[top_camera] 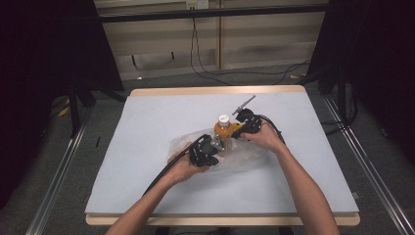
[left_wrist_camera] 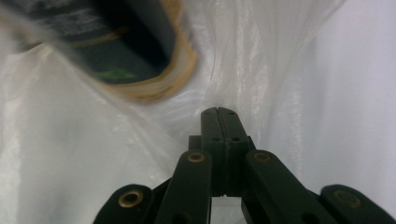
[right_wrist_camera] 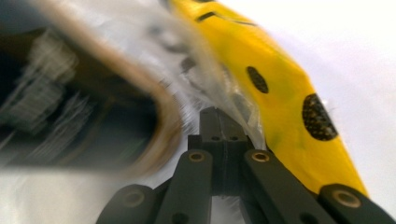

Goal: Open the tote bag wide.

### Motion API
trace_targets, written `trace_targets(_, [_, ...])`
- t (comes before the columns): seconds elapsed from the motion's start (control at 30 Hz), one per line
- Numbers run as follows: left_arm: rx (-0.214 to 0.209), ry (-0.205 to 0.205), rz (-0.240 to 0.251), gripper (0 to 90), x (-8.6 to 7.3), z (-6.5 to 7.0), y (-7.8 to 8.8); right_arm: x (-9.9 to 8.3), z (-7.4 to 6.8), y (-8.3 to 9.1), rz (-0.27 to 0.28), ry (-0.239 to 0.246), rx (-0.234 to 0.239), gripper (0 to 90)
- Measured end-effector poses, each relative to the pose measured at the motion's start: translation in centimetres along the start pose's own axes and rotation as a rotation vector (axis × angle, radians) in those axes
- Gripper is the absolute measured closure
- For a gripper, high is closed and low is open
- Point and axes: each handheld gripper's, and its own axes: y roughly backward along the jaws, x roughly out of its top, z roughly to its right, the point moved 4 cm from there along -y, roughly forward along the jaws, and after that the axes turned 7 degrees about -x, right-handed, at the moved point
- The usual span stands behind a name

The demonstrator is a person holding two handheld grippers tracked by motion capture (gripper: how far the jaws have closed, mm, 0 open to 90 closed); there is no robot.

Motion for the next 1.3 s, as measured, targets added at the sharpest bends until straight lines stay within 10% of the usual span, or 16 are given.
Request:
trace_targets(0.4, [-0.028,-0.205,-0.076,90.0,-0.2,7.7,-0.1,2.9,2.8,-1.3,0.009,-0.07,-0.112,90.0])
trace_targets(0.73, [-0.058,-0.282,-0.064,90.0,-0.9,10.5,0.3,4.7,5.6,-2.2,0.046,-0.14,-0.213,90.0])
trace_targets(0.93, [-0.096,-0.224,-0.001,90.0,-1.3,10.1,0.3,5.1,6.2,-2.4,0.066,-0.165,-0.297,90.0])
trace_targets(1.3, [-0.096,-0.073,0.248,90.0,-1.2,5.4,6.3,4.2,4.4,0.3,0.173,-0.125,-0.164,90.0])
